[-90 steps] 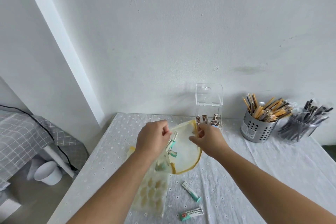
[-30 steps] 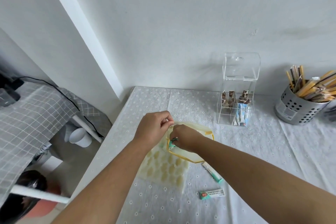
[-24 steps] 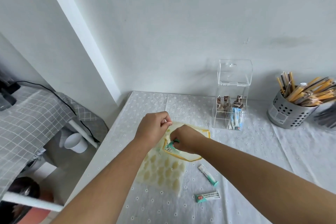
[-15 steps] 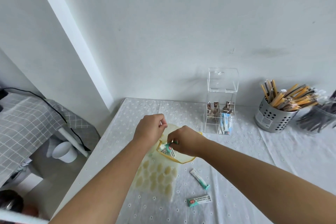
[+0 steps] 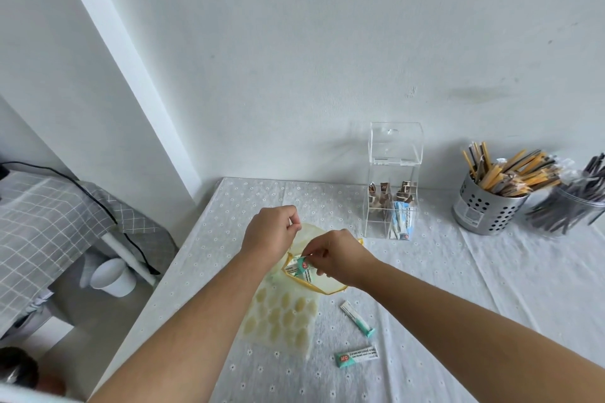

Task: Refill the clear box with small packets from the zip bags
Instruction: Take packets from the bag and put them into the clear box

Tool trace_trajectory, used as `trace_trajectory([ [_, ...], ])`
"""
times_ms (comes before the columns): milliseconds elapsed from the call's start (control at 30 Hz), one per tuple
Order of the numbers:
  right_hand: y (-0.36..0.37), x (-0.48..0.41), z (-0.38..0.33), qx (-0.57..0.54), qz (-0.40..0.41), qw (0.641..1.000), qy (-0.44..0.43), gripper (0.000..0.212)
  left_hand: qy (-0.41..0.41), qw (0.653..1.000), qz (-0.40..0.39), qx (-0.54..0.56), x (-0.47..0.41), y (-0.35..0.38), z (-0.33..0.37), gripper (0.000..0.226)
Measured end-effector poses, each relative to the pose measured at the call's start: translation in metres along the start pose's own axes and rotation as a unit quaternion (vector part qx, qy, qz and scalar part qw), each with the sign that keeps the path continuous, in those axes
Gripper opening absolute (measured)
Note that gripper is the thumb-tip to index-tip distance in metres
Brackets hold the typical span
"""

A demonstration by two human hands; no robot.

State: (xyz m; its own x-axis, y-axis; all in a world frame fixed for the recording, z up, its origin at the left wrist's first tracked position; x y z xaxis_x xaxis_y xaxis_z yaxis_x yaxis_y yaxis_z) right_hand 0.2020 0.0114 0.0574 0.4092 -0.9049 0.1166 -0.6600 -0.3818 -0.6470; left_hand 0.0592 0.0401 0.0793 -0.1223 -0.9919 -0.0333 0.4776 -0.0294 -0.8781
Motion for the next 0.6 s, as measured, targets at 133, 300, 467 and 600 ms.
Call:
trace_trajectory([
  [133,0.0,0.001,0.003,0.007,0.024,0.999,0.028,0.007,0.007,1.0,0.005,-0.003,0.0,0.0,0.001,0.007],
  [300,0.0,0.002,0.005,0.027,0.035,0.998,0.041,0.01,0.014,1.0,0.007,0.0,0.0,0.001,0.002,0.008],
  [467,-0.004,0.006,0.001,0.066,0.038,0.997,0.016,0.012,0.022,1.0,0.004,-0.005,0.0,0.0,0.003,0.008],
  [600,-0.021,0.012,-0.004,0.089,0.05,0.995,-0.009,0.011,0.025,1.0,0.004,-0.009,0.0,-0.001,0.005,0.008],
])
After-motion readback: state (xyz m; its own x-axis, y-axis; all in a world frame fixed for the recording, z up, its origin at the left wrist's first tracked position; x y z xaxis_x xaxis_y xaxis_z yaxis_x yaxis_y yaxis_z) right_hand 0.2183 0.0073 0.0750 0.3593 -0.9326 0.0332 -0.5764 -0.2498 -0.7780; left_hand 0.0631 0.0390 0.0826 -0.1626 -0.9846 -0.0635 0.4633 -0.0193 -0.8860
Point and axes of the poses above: each hand's wrist, its own x-axis away from the middle knuckle, its own y-axis out of the palm, z = x × y, the point moved 2 cm from there along -x, towards the middle knuckle, and after that the axes turned 3 degrees about -z, right-handed, at the moved point
